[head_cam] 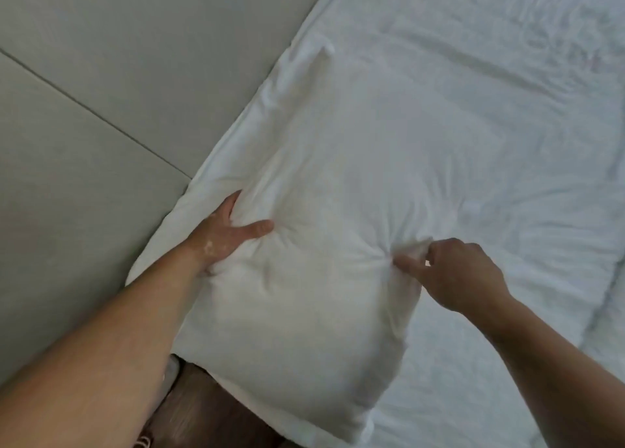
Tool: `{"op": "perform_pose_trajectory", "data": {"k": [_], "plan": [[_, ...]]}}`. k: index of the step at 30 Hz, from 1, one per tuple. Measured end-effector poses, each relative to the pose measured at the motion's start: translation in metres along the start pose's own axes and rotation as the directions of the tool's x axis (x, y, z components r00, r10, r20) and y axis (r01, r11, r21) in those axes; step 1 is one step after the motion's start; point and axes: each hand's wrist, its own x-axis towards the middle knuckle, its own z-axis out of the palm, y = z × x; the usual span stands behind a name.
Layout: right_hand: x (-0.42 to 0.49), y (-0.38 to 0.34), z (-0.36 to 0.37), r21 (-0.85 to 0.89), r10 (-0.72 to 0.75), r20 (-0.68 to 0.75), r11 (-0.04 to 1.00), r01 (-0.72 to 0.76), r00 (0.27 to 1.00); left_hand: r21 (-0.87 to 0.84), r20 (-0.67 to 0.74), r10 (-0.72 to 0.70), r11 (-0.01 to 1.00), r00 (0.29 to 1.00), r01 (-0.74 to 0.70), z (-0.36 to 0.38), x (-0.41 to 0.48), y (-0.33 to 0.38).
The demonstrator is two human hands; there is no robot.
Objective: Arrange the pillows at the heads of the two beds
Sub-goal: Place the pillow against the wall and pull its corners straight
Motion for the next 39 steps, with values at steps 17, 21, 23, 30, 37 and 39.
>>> {"op": "perform_pose_trajectory", "data": {"k": [17,21,23,30,37,39], "plan": [[0.168,-0.263,-0.094,-0.477,-0.505,0.393,0.602,0.640,0.768,-0.154,0.140,-0.119,0.978,0.983,0.141,-0.019,-0.036,-0.112],[0.187,-0.280,-0.089,-0.611,-0.347,0.452,0.551,0.568,0.822,-0.158,0.177,-0.152,0.971,0.972,0.181,-0.023,-0.046,-0.134],[0.191,-0.276,-0.078,-0.624,-0.322,0.458,0.548,0.558,0.829,-0.143,0.149,-0.183,0.969,0.972,0.204,-0.021,-0.050,-0.140],[0.179,-0.252,-0.051,-0.741,-0.421,0.344,0.427,0.518,0.839,-0.098,0.020,-0.176,0.979,0.984,0.177,-0.010,-0.066,-0.132],[0.142,-0.225,-0.100,-0.656,-0.610,0.249,0.466,0.595,0.752,0.073,-0.109,-0.115,0.990,0.987,0.124,-0.015,-0.101,-0.103],[0.129,-0.219,-0.123,-0.631,-0.630,0.255,0.466,0.620,0.733,0.120,-0.143,-0.075,0.988,0.987,0.093,-0.025,-0.114,-0.086]]}}
